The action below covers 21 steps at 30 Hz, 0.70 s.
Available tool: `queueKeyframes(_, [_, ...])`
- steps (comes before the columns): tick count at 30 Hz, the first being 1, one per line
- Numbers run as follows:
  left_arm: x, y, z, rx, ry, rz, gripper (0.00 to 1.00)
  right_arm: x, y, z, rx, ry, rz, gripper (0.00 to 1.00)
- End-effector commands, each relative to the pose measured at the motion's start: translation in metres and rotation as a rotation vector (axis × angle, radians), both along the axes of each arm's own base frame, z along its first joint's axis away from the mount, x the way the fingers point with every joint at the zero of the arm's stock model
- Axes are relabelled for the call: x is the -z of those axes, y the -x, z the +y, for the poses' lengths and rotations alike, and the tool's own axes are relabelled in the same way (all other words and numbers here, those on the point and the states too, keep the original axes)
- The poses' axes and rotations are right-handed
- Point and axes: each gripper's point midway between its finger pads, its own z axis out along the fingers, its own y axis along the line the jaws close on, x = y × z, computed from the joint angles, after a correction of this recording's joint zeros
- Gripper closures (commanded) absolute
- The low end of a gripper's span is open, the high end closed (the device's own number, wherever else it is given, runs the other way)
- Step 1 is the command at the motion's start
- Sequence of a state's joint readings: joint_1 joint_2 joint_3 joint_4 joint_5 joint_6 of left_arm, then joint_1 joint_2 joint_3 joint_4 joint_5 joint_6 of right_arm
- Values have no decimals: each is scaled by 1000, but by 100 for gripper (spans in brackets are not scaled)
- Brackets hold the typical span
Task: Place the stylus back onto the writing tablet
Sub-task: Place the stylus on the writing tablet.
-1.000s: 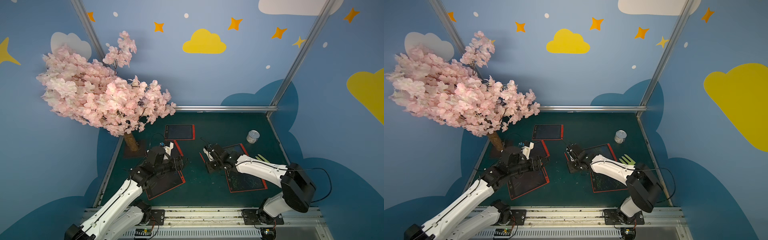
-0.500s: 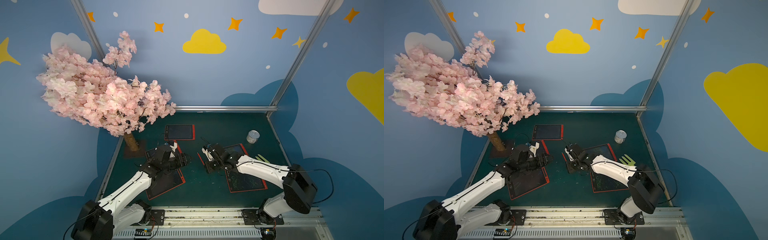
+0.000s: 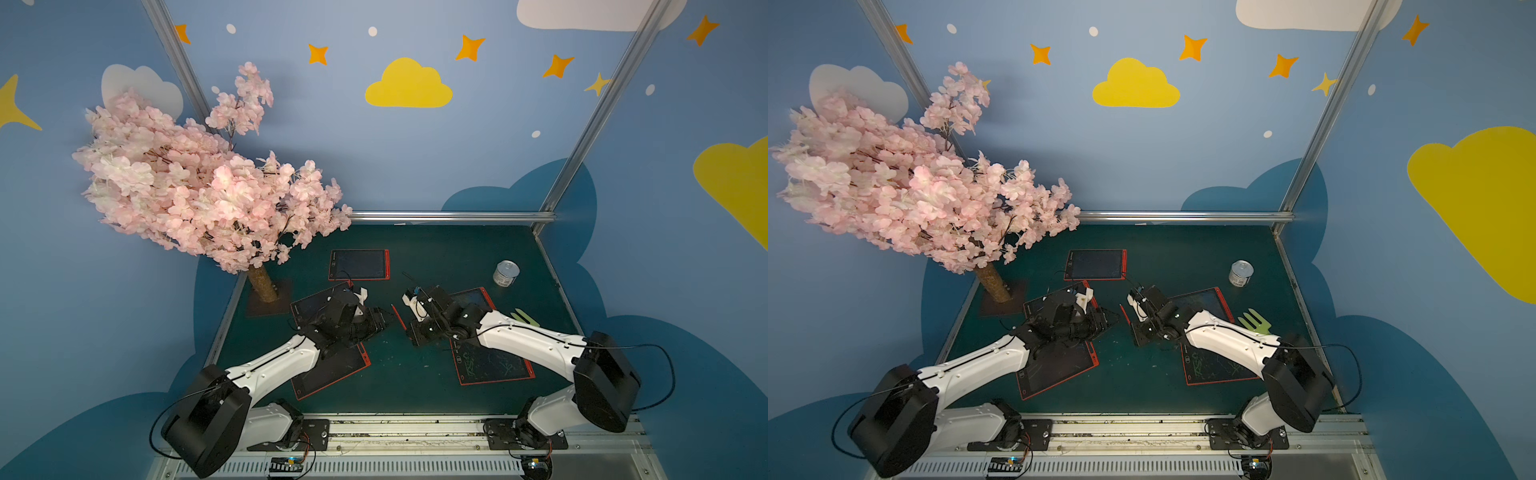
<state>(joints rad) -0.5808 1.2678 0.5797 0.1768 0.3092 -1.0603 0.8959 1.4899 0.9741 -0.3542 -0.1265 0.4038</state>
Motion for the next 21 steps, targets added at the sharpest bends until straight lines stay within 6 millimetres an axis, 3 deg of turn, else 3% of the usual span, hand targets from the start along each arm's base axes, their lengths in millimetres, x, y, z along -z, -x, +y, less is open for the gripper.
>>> queueKeyframes(1, [-14, -8, -9, 12, 34, -32, 43, -25, -1, 7, -12, -64, -36, 98])
queueKeyframes(10, [-5, -15, -16, 8, 62, -8, 49, -29, 6, 10, -36, -90, -25, 98])
queueKeyframes(21, [-8, -18, -22, 0, 113, -3, 64, -28, 7, 13, -45, -105, -17, 98])
